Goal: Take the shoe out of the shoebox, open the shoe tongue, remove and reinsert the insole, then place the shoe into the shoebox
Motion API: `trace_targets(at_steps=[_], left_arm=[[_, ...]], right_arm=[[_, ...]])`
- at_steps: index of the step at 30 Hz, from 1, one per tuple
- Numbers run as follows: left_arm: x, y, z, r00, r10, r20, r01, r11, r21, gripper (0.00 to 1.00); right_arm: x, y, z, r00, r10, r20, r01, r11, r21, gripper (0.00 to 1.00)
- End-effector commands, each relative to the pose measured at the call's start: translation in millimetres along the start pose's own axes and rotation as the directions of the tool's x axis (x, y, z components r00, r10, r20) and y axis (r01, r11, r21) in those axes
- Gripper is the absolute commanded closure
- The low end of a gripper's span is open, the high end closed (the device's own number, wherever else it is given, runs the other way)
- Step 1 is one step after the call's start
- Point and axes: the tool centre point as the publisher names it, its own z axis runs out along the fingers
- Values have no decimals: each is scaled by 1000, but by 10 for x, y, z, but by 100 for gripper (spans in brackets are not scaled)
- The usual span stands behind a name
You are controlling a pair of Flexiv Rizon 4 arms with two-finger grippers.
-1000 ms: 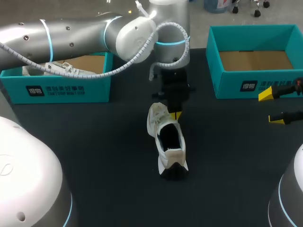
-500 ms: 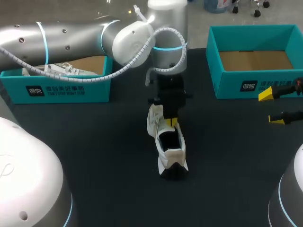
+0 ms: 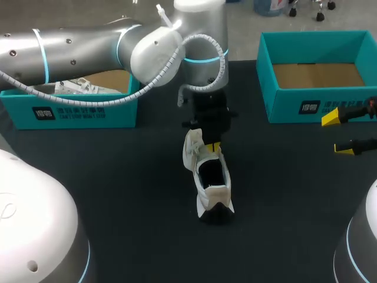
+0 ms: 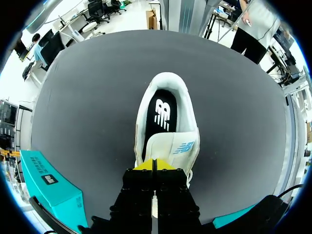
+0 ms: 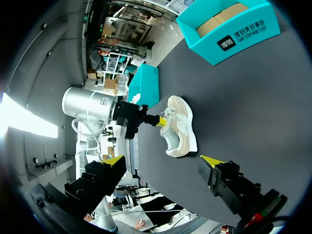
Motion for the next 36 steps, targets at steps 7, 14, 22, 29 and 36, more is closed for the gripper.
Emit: trace_targets(at_steps=[7, 14, 22, 29, 36], left_arm=[[160, -40, 16, 998, -52, 19, 53, 998, -28, 100], [71, -78, 189, 999, -54, 7, 54, 999, 5, 100], [29, -78, 227, 999, -53, -2, 53, 999, 5, 100], [45, 110, 23, 995, -89, 40, 91, 994, -53, 100], [-139, 226, -7, 995, -82, 61, 87, 993, -77, 100]], right_arm=[[3, -3, 5, 1000, 2, 3, -2, 1000, 0, 0], [3, -3, 5, 1000, 2, 3, -2, 1000, 0, 0], [3, -3, 5, 1000, 2, 3, -2, 1000, 0, 0], [3, -3, 5, 1000, 2, 3, -2, 1000, 0, 0], [3, -3, 5, 1000, 2, 3, -2, 1000, 0, 0]])
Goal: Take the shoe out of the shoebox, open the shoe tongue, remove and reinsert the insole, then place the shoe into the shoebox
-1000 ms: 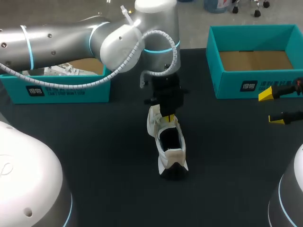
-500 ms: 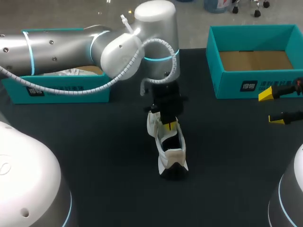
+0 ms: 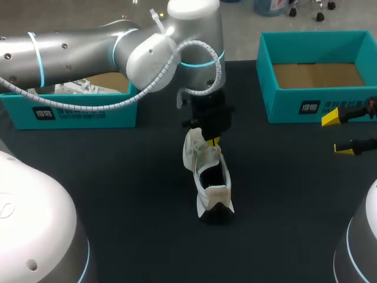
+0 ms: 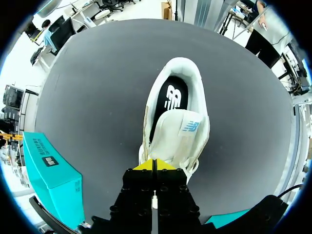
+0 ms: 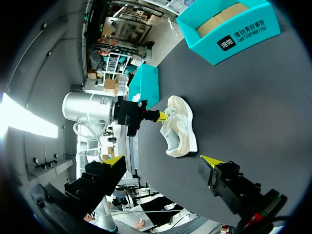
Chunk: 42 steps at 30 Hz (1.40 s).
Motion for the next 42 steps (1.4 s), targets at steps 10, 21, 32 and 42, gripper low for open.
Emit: trace_targets(at_steps=[10, 21, 32, 42], left_arm=[[-86, -32, 226, 998, 22, -59, -23, 1000, -3, 100], [91, -110, 364, 994, 24, -106, -21, 999, 30, 100], [151, -273, -74, 994, -108, 3, 107, 992, 68, 100], [172, -398, -184, 940, -340, -3, 340, 938, 72, 100]], right_arm=[[3, -3, 5, 1000, 2, 3, -2, 1000, 0, 0], [3, -3, 5, 1000, 2, 3, -2, 1000, 0, 0], [3, -3, 5, 1000, 2, 3, -2, 1000, 0, 0], [3, -3, 5, 1000, 2, 3, -2, 1000, 0, 0]])
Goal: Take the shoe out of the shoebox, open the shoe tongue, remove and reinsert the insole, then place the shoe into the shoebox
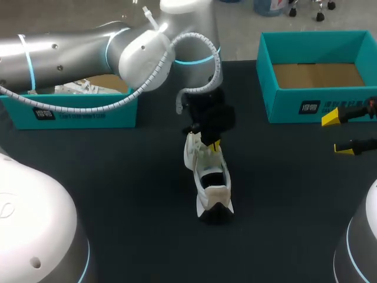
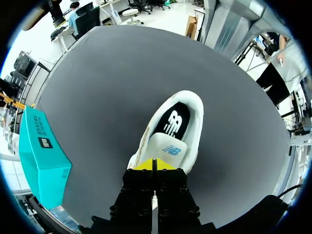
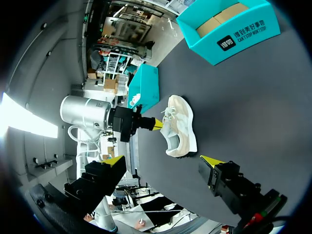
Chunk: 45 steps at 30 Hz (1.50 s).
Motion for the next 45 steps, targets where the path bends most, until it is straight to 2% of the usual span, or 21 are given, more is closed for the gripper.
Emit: trace_targets(at_steps=[1, 4, 6, 7, 21, 22, 27, 28, 30, 34, 37, 41, 42, 43, 44, 45], left_arm=[[38, -53, -44, 995, -97, 17, 97, 995, -4, 100], [36, -42, -54, 954, -294, 55, 296, 955, -26, 100], [41, -38, -69, 899, -427, 92, 426, 904, 34, 100], [48, -47, -74, 891, -444, 93, 440, 896, 60, 100], [48, -47, -74, 891, -444, 93, 440, 896, 60, 100], [113, -80, -80, 861, -497, 111, 490, 868, 80, 100], [205, -282, -95, 748, -657, 91, 659, 752, 5, 100], [226, -326, -103, 720, -688, 92, 693, 721, -30, 100], [252, -355, -100, 696, -711, 96, 718, 694, -62, 100], [374, -394, -82, 640, -762, 100, 768, 638, -55, 100], [437, -469, -69, 633, -766, 113, 774, 628, -78, 100], [484, -575, -54, 662, -745, 83, 749, 657, -85, 100], [491, -606, -53, 670, -738, 80, 743, 664, -91, 72], [497, -639, -52, 673, -735, 80, 739, 667, -91, 33], [508, -670, -50, 678, -731, 80, 735, 672, -91, 11], [521, -703, -42, 676, -733, 80, 737, 669, -94, 1]], right_arm=[[3, -3, 4, 1000, 2, 3, -2, 1000, 0, 0], [3, -3, 4, 1000, 2, 3, -2, 1000, 0, 0], [3, -3, 4, 1000, 2, 3, -2, 1000, 0, 0], [3, -3, 4, 1000, 2, 3, -2, 1000, 0, 0], [3, -3, 4, 1000, 2, 3, -2, 1000, 0, 0], [3, -3, 4, 1000, 2, 3, -2, 1000, 0, 0], [3, -3, 4, 1000, 2, 3, -2, 1000, 0, 0], [3, -3, 4, 1000, 2, 3, -2, 1000, 0, 0], [3, -3, 4, 1000, 2, 3, -2, 1000, 0, 0], [3, -3, 4, 1000, 2, 3, -2, 1000, 0, 0], [3, -3, 4, 1000, 2, 3, -2, 1000, 0, 0], [3, -3, 4, 1000, 2, 3, -2, 1000, 0, 0], [3, -3, 4, 1000, 2, 3, -2, 1000, 0, 0], [3, -3, 4, 1000, 2, 3, -2, 1000, 0, 0], [3, -3, 4, 1000, 2, 3, -2, 1000, 0, 0], [3, -3, 4, 1000, 2, 3, -2, 1000, 0, 0]])
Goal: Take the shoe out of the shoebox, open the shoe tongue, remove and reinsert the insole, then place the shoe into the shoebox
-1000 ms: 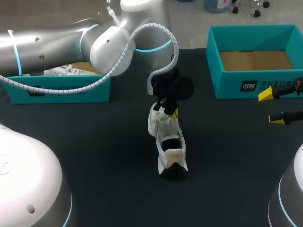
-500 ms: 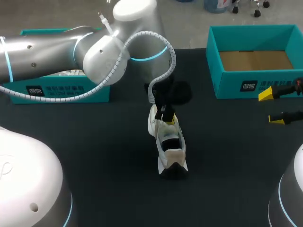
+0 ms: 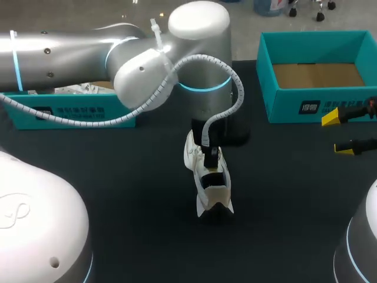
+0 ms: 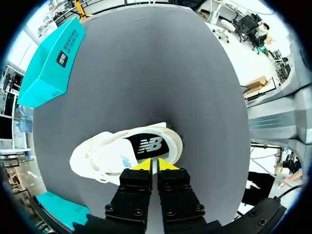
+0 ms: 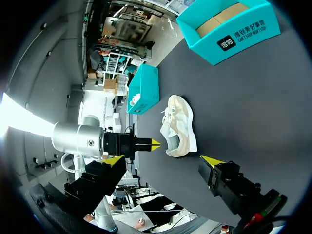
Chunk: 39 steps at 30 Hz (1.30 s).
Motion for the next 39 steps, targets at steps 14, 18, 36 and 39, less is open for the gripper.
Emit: trace_targets(at_steps=[14, 18, 36, 39], left_arm=[[482, -85, 317, 986, -136, 97, 138, 990, -15, 0], [523, -47, 461, 978, -180, 101, 182, 983, -7, 0], [299, -70, 868, 979, -185, 82, 188, 982, -22, 0], [279, -91, 933, 984, -168, 65, 171, 985, -29, 0]], right_arm=[[3, -3, 5, 1000, 2, 3, -2, 1000, 0, 0], [3, -3, 5, 1000, 2, 3, -2, 1000, 0, 0], [3, -3, 5, 1000, 2, 3, -2, 1000, 0, 0], [3, -3, 5, 1000, 2, 3, -2, 1000, 0, 0]])
